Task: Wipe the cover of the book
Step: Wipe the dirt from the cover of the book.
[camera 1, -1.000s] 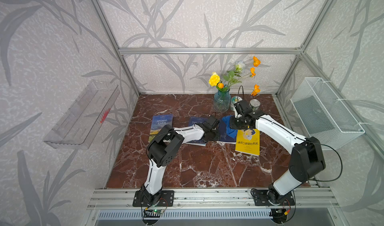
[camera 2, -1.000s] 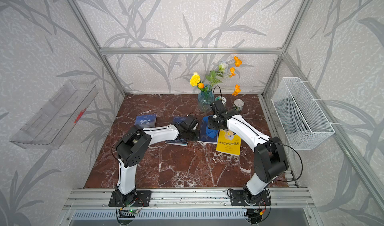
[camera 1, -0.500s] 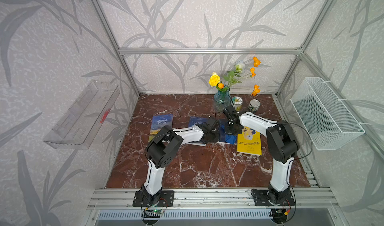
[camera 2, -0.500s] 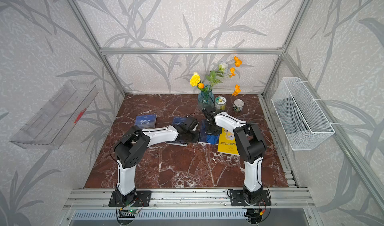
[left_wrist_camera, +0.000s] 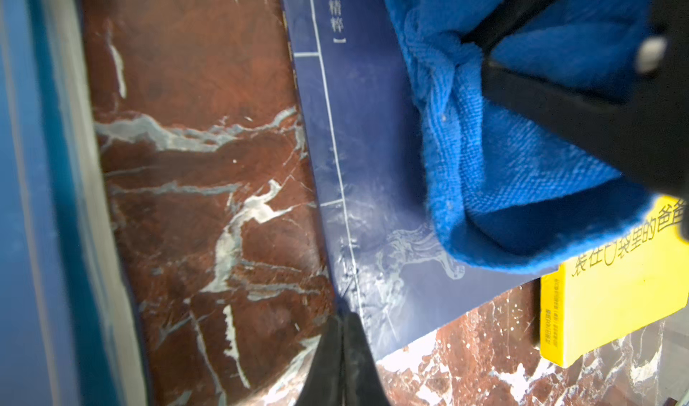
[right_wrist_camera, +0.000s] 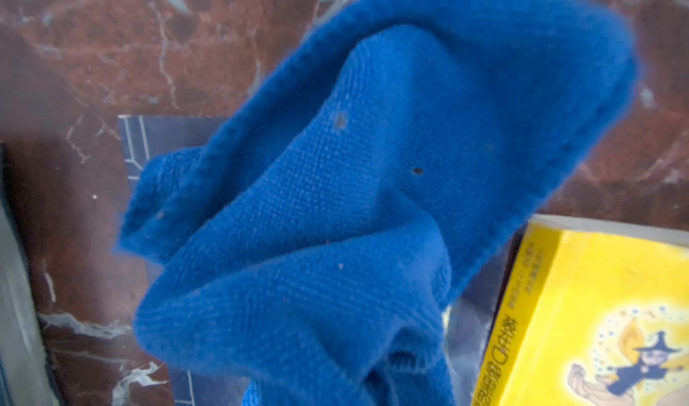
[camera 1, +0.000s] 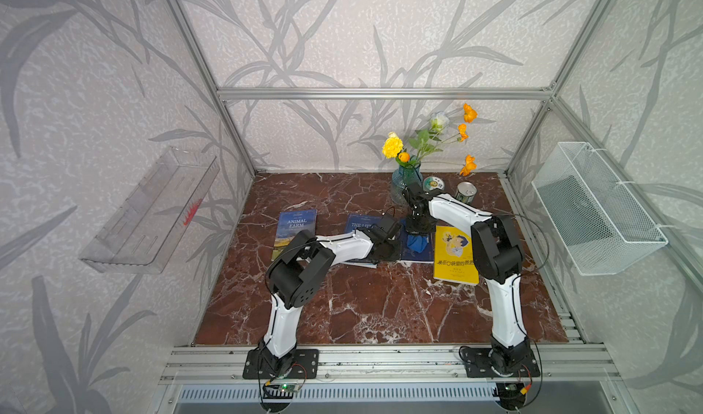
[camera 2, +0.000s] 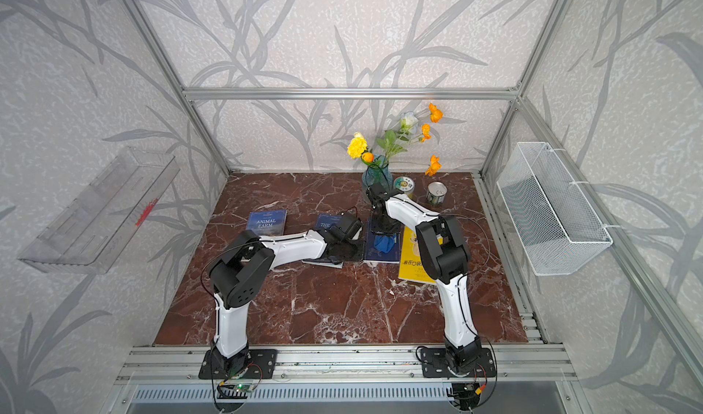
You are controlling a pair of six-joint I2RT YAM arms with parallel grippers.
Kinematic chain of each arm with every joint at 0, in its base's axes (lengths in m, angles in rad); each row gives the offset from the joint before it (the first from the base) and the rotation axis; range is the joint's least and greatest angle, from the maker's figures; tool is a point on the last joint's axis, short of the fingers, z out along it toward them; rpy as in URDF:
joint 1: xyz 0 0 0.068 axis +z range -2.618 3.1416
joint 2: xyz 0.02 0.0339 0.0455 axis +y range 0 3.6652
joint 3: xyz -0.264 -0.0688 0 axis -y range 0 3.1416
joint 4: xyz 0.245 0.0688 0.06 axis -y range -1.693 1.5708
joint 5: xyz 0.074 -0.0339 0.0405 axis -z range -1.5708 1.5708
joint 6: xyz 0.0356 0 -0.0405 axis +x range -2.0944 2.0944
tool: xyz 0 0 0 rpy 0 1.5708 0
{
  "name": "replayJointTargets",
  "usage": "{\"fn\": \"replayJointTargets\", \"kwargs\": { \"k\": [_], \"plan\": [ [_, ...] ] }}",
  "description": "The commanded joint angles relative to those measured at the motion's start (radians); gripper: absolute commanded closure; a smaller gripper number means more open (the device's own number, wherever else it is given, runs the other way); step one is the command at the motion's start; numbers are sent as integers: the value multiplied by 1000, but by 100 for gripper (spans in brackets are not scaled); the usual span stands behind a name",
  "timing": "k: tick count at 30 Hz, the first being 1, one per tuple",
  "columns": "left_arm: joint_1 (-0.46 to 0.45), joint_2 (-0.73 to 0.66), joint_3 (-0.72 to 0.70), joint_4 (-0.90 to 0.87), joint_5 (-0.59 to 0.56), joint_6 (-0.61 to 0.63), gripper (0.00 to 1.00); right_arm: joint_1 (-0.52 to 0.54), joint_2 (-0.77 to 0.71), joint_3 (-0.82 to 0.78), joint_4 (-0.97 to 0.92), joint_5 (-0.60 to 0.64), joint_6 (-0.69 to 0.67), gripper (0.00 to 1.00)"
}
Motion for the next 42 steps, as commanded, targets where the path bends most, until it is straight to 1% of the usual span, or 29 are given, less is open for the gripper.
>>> {"fn": "replayJointTargets", "kwargs": {
  "k": [1,6,8,10,13,16,21,27,29,31,33,36,39,42],
  "plan": [
    [-3,37,-28,-138,-2,4,94,9,-5,-137,-4,0,-1,94],
    [-3,41,-25,-143,-5,3,94,80,-160,-387,73,-14,34,93],
    [-3,37,-26,-142,-4,4,94,87,-196,-461,117,-62,46,93],
    [-3,34,-29,-139,-4,4,94,82,-206,-494,148,-95,50,93],
    [-3,34,-29,-139,-5,4,94,59,-171,-452,121,-85,31,93],
    [-3,40,-28,-141,-6,5,94,8,-130,-392,105,-84,15,93],
    [-3,34,-31,-138,-3,13,94,-78,-24,-218,45,-86,-12,93],
    [-4,35,-29,-137,-4,15,94,-92,98,-10,-57,-51,-33,93],
    [-5,35,-30,-140,-3,16,94,-91,121,19,-74,-30,-36,93],
    [-4,35,-30,-139,-4,14,94,-89,128,14,-85,-25,-38,94],
    [-4,34,-30,-139,-5,14,94,-71,89,-58,-52,-17,-38,94],
    [-4,33,-29,-140,-5,14,94,-19,-8,-217,9,-6,-25,94],
    [-4,35,-26,-144,-7,15,95,27,-111,-388,75,-36,5,94],
    [-4,37,-26,-146,-7,13,94,37,-197,-514,131,-54,30,94]
  ]
}}
